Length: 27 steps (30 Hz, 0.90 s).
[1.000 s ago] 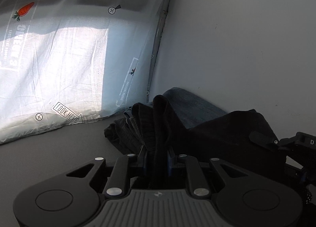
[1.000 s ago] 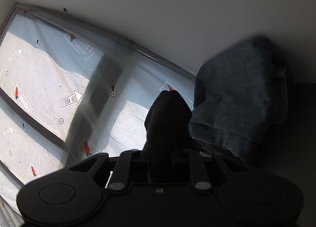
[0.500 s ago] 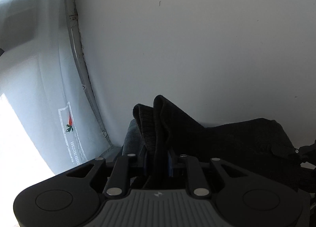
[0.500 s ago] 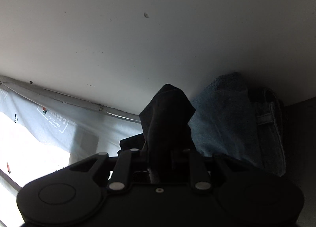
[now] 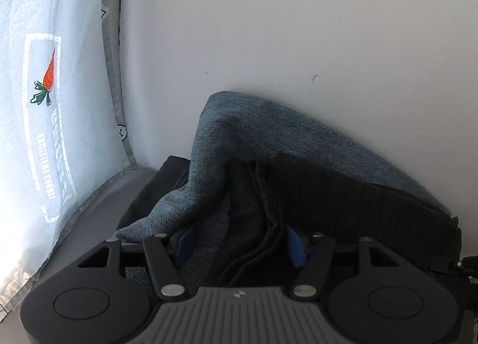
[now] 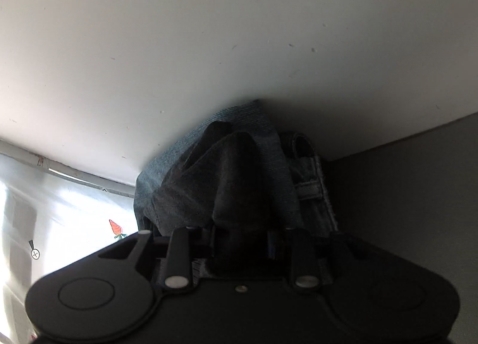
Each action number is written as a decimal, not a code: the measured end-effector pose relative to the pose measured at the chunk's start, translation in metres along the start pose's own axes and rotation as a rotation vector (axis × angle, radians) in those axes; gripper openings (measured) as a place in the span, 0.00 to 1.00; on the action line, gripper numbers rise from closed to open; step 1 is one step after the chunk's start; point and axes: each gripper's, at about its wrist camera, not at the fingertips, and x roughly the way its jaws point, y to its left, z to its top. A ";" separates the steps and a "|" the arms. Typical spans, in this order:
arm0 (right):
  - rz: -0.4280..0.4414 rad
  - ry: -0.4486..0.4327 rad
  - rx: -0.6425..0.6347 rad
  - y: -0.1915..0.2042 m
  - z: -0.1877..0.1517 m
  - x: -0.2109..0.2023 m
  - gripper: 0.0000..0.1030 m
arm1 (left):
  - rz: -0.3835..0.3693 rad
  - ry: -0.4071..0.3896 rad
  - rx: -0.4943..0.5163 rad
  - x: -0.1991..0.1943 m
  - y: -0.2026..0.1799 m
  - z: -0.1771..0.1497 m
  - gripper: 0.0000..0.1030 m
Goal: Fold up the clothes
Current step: 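Carry the sweater bundle with both grippers onto the folded jeans stack, then open both grippers and release the sweater on the stack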
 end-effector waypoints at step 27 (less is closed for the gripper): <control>0.211 0.031 -1.066 0.180 -0.125 -0.165 1.00 | 0.623 -0.484 -0.220 -0.416 -0.156 -0.182 1.00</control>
